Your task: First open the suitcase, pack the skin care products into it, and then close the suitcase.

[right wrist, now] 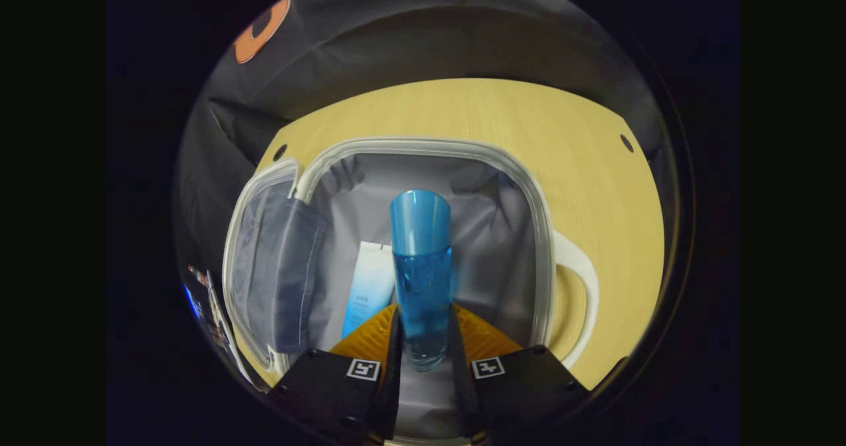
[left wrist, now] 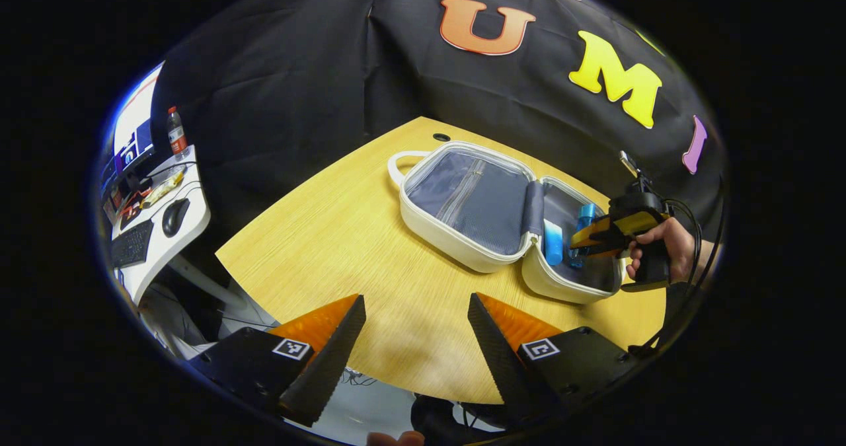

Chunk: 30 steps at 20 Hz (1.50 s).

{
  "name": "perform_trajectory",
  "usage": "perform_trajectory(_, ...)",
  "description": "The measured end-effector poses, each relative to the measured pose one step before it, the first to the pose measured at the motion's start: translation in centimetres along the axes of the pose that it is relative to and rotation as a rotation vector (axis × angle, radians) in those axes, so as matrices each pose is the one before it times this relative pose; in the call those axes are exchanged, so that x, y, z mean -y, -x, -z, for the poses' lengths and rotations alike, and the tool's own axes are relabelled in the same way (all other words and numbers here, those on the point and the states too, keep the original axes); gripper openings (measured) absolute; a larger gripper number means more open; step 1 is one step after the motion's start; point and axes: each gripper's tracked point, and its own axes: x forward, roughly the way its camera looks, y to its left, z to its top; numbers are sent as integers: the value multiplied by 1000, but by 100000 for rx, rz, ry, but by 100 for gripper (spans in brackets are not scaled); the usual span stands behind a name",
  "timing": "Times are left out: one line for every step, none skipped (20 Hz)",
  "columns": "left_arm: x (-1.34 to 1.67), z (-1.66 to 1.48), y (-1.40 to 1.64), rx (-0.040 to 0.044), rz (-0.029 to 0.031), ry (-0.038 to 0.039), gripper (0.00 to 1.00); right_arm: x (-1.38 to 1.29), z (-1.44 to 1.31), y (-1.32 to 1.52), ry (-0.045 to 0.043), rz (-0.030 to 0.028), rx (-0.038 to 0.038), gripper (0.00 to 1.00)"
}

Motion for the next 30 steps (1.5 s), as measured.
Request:
perform_trajectory(-180,101,146,-22,-439,442,100,256,344,-277,-141,1116,-1647,33)
perform_trajectory(-189,122,143,-90,-369,361,100,-129,-278,196,311,551,1303,33)
perform_trajectory(-217,70,46,-41,-259,592,100,93,155,-328,1285,1291,-1043,34)
perform_trajectory(-80,186,16,-307,98,756,100,-29,-64,91,1400,1424,6,33)
perform_trajectory(-28,140,-3,-391,254,490,100,-78,68,-106,1252,1401,-610,33)
perform_trajectory(-64,-59,28,-68,-264,-18,100,-8,17,38,1364,1201,-106,30)
perform_trajectory(-166,-217,50,450,-184,-236,100,-34,11,-83,1094,821,-358,34)
perform_trajectory(-3,-305,78,610,-17,-148,100,-31,14,13,1037,608,-183,33)
perform_trajectory(30,-247,5,615,269,-113,100,-27,-58,-111,884,742,-226,34)
perform_trajectory(74,-234,-76,492,267,-62,100,38,17,79,646,834,-262,35)
perform_trajectory(-1,-193,-35,30,188,-157,100,-95,128,-19,889,437,-573,35)
perform_trajectory(-52,-217,-73,119,-11,-470,100,-4,32,-8,932,348,225,35)
perform_trajectory(-105,-236,-95,242,-173,-562,100,-1,98,-14,613,-279,-216,36)
perform_trajectory(23,-366,-72,832,124,-119,100,-72,168,100,269,-605,-424,36)
perform_trajectory(-16,-307,-100,609,518,405,100,-17,159,77,-666,-718,-741,37)
perform_trajectory(19,-310,-144,249,388,724,100,4,243,236,-575,-1013,-331,38)
perform_trajectory(-93,-380,-117,619,-183,833,100,67,196,40,-500,-878,-449,40)
perform_trajectory(-155,-466,-105,761,53,753,100,67,372,164,-247,-790,-755,40)
perform_trajectory(-121,-584,-31,1372,200,521,100,68,312,317,222,-844,41,40)
perform_trajectory(-151,-611,-211,1725,525,388,100,80,150,621,1227,-1252,1347,40)
perform_trajectory(-36,-524,-263,1792,933,431,100,295,-140,774,4379,-164,3132,48)
perform_trajectory(-144,-383,-267,1184,692,186,100,-173,-135,664,4260,-2182,3628,49)
perform_trajectory(-287,-357,-426,1267,184,-380,100,-127,-87,1100,5504,-96,3198,59)
perform_trajectory(-438,-363,-443,1029,277,-788,100,163,-272,1267,5418,506,4199,68)
perform_trajectory(-346,-379,-722,1343,372,-1019,100,-78,-623,1217,4148,88,5434,80)
perform_trajectory(-278,-473,-827,1532,1067,-785,100,17,-623,1484,3454,-56,5397,77)
perform_trajectory(-195,-698,-799,2182,1487,-516,100,5,-622,1640,2994,-789,5258,78)
perform_trajectory(211,-1092,-942,4052,3621,1237,100,-228,-743,1834,3119,-1737,5260,78)
perform_trajectory(101,-973,-989,3357,2696,2093,100,-211,-639,1787,3453,-2051,5380,78)
perform_trajectory(-175,-864,-1177,2404,2475,3730,99,-130,-504,2042,3874,-2050,4641,81)
